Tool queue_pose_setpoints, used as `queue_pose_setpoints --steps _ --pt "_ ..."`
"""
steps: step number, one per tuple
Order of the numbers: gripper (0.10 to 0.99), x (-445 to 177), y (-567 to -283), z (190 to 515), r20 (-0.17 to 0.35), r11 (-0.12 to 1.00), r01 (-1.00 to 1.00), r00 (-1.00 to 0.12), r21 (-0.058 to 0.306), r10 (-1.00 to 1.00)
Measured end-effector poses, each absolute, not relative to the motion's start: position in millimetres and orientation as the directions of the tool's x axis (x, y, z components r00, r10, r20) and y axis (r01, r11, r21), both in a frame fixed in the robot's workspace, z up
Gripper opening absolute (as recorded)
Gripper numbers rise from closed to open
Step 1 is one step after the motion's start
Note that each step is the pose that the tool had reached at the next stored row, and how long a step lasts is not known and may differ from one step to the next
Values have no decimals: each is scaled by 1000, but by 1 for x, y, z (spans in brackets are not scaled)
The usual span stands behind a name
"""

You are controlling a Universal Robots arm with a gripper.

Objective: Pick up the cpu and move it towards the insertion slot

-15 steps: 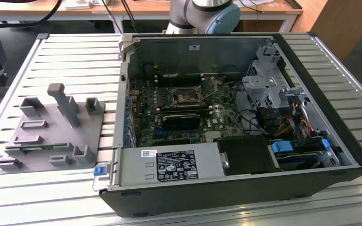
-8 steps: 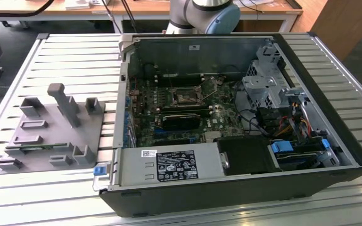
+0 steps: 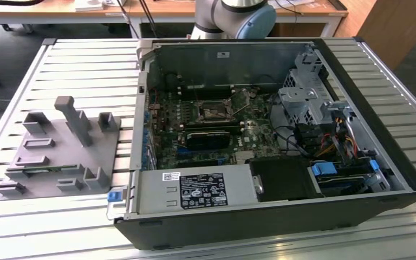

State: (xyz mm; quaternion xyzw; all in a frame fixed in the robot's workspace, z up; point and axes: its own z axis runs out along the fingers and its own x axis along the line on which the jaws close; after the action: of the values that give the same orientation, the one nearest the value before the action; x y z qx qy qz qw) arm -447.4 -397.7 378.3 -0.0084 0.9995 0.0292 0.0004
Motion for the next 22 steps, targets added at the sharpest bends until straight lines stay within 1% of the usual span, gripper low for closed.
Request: queue_pose_setpoints --steps 9,22 --pt "541 -443 -398 398 -1 998 -17 -1000 59 -17" --pt "541 -423 -397 399 -1 998 -12 -1000 58 -12"
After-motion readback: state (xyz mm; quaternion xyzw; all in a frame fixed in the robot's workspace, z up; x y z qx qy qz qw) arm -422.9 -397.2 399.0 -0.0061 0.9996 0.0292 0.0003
